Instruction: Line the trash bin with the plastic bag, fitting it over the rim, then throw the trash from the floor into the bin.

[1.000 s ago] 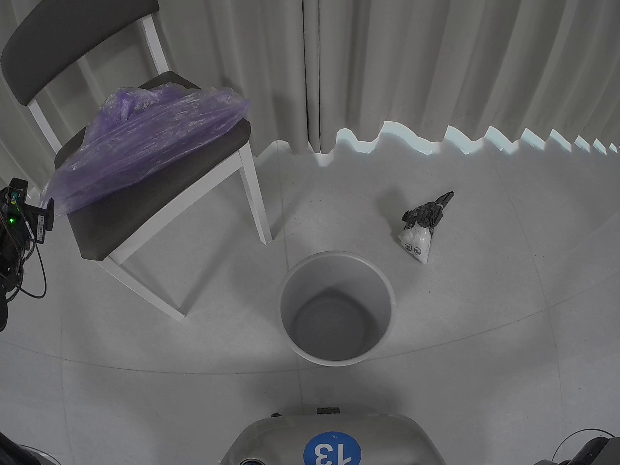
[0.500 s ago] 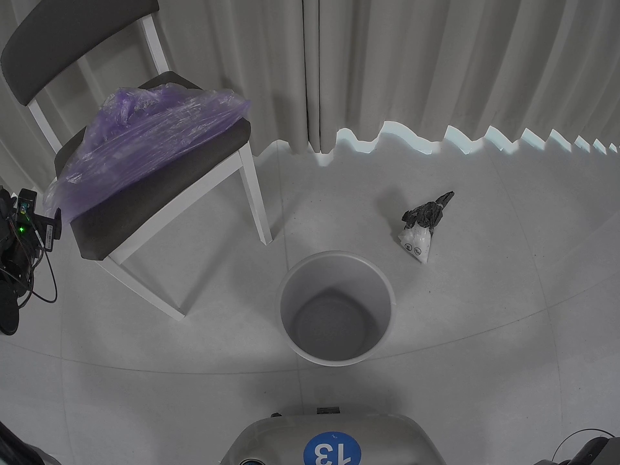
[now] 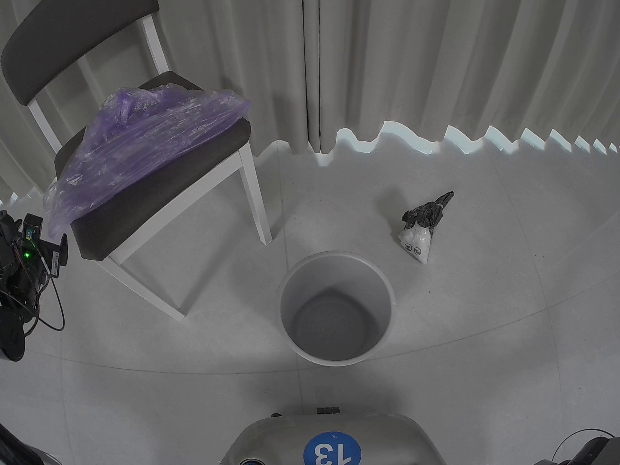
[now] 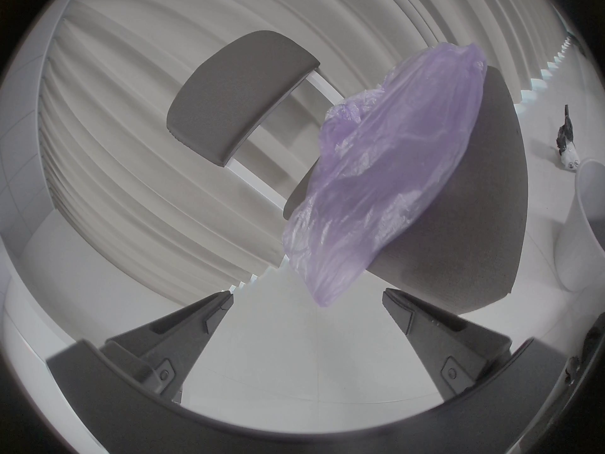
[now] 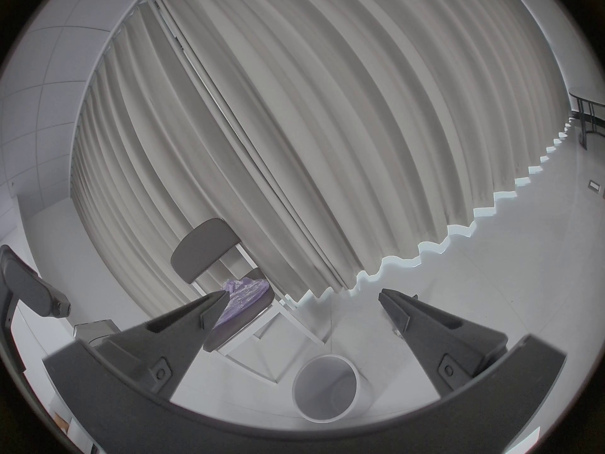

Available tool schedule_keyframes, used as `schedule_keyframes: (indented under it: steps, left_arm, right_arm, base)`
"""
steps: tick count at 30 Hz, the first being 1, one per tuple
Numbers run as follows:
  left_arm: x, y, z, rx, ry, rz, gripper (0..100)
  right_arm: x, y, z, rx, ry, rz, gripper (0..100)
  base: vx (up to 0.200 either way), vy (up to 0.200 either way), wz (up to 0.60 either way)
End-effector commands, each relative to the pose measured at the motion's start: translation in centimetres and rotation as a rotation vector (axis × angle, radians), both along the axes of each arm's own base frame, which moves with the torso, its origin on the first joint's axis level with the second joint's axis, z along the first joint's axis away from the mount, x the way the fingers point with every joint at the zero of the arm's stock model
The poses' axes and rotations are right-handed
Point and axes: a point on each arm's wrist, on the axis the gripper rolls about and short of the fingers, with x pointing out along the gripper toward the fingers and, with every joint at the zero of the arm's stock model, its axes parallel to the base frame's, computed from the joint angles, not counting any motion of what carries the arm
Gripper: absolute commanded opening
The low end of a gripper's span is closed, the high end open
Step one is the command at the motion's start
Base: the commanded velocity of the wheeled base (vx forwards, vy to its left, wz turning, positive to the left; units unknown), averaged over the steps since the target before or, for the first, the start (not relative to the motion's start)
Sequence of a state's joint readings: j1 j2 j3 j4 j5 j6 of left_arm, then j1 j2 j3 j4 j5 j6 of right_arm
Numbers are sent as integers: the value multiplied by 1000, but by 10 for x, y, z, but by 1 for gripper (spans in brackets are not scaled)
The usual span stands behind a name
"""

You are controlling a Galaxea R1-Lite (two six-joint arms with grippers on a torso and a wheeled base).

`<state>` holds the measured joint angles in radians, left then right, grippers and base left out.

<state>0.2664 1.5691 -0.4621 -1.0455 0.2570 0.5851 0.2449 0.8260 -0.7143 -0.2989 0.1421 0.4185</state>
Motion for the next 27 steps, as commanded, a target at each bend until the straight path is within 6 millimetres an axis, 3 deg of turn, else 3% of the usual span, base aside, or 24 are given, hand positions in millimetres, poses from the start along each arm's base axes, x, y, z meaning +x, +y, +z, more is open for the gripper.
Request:
schedule_keyframes:
  steps: [1, 13, 27]
  left_arm:
    - [-4, -1, -5, -4, 18, 0, 100]
    - [21, 9, -5, -12, 12, 13, 100]
    - [9, 5, 22, 1, -111, 18, 100]
  right_arm:
    - [0, 0, -1, -1, 2, 3, 100]
    - [0, 0, -1, -1, 3, 4, 100]
    - [0, 0, 0, -1, 3, 4, 100]
  base:
    - [0, 0, 0]
    - [0, 0, 0]
    - [0, 0, 0]
